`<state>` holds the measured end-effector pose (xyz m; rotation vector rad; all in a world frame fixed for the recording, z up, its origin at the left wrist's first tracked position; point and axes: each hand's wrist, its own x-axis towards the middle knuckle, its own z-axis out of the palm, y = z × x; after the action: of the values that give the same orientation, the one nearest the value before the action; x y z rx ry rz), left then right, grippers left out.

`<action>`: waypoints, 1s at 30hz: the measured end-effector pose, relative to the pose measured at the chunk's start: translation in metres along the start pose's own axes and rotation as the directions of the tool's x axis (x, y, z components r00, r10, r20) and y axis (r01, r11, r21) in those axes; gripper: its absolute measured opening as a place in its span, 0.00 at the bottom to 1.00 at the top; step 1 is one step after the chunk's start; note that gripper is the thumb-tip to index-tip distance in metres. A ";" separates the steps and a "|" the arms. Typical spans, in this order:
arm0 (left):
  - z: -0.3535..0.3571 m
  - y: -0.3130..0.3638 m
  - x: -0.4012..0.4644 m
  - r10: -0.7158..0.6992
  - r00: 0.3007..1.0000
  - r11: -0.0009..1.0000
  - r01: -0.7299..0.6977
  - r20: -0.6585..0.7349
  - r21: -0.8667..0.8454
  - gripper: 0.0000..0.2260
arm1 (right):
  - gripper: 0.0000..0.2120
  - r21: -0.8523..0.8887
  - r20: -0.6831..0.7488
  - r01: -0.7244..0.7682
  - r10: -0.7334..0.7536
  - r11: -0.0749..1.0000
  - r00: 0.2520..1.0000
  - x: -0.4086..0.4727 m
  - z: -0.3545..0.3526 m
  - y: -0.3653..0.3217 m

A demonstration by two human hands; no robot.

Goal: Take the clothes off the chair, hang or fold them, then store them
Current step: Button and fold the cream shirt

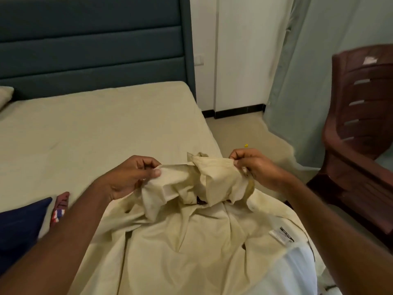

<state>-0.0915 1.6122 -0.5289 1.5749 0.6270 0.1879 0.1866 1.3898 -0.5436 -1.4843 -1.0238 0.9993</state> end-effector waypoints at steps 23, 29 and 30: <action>0.177 -0.108 -0.038 0.062 0.758 0.982 -0.162 -0.649 -0.096 0.13 | 0.10 -0.450 -0.621 -0.196 -0.147 0.871 0.770 -0.052 0.167 0.080; 0.186 -0.106 -0.042 -0.009 0.762 0.954 -0.188 -0.647 -0.234 0.08 | 0.06 0.011 -0.597 -0.023 0.025 1.000 0.802 -0.064 0.159 0.080; 0.187 -0.107 -0.042 -0.006 0.763 0.957 -0.182 -0.646 -0.224 0.09 | 0.06 0.065 -0.600 -0.009 0.046 0.998 0.799 -0.063 0.158 0.082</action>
<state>-0.0663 1.4275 -0.6441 1.2477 1.0091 0.8861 0.0254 1.3650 -0.6394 -1.6188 -0.5020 0.4993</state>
